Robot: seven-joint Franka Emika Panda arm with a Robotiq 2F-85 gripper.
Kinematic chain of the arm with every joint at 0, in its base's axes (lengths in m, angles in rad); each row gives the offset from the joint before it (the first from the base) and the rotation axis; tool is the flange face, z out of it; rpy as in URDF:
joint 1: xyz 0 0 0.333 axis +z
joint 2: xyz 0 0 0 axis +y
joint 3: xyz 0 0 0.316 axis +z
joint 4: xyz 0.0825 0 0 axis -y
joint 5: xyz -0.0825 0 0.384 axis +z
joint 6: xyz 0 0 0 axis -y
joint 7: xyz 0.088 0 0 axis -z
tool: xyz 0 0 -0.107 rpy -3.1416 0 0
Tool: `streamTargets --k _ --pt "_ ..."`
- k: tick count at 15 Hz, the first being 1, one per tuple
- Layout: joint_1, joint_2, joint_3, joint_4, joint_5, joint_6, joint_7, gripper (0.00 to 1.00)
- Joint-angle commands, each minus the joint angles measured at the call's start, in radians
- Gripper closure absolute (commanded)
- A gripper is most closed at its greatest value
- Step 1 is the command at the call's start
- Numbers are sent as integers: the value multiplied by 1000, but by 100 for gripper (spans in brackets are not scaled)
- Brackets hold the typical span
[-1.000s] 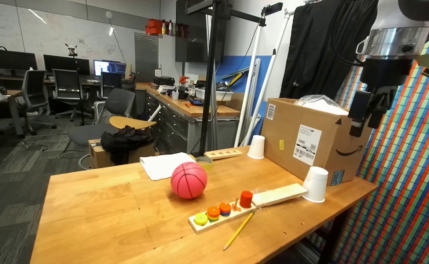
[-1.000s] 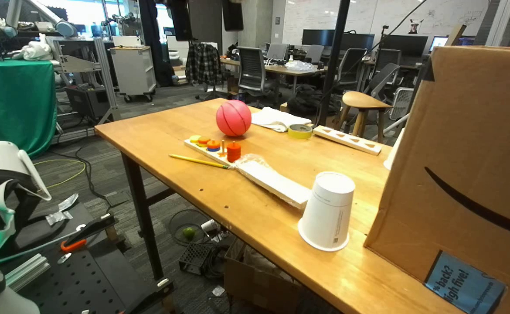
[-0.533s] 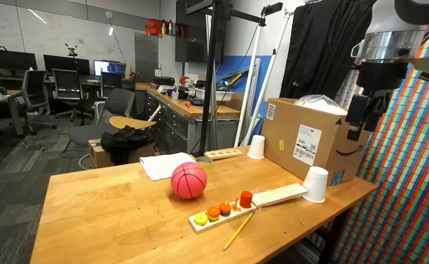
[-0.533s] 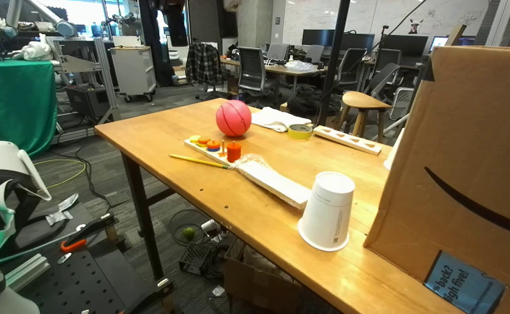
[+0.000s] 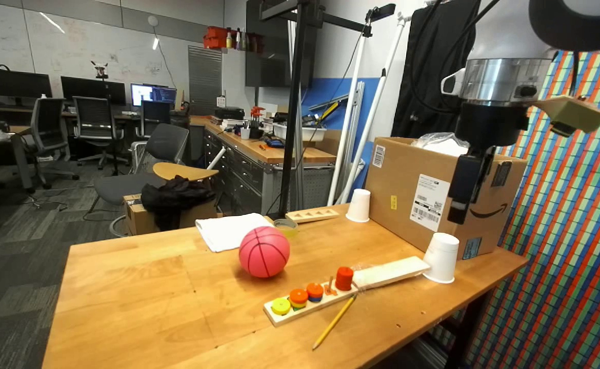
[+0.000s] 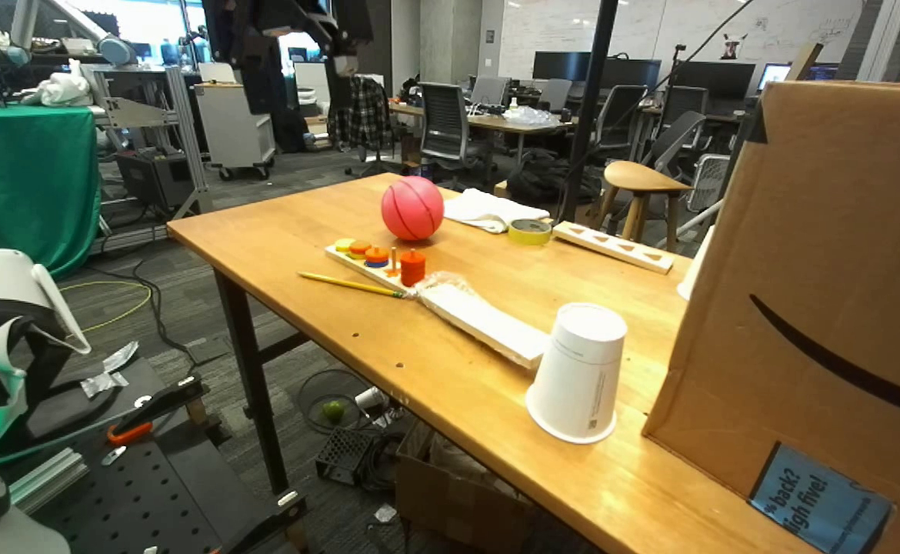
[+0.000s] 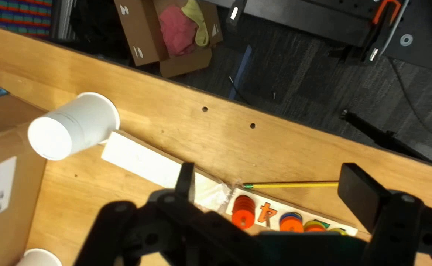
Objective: Move the ball
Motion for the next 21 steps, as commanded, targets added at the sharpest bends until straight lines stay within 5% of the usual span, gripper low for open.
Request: streamTargets --k 1,8,13,21 --pt "72 20 17 -43 59 122 -42 0" --pt "192 244 89 24 207 347 -25 0" --pt "283 446 175 201 349 362 -40 0" --pt "259 743 254 497 295 353 -119 0"
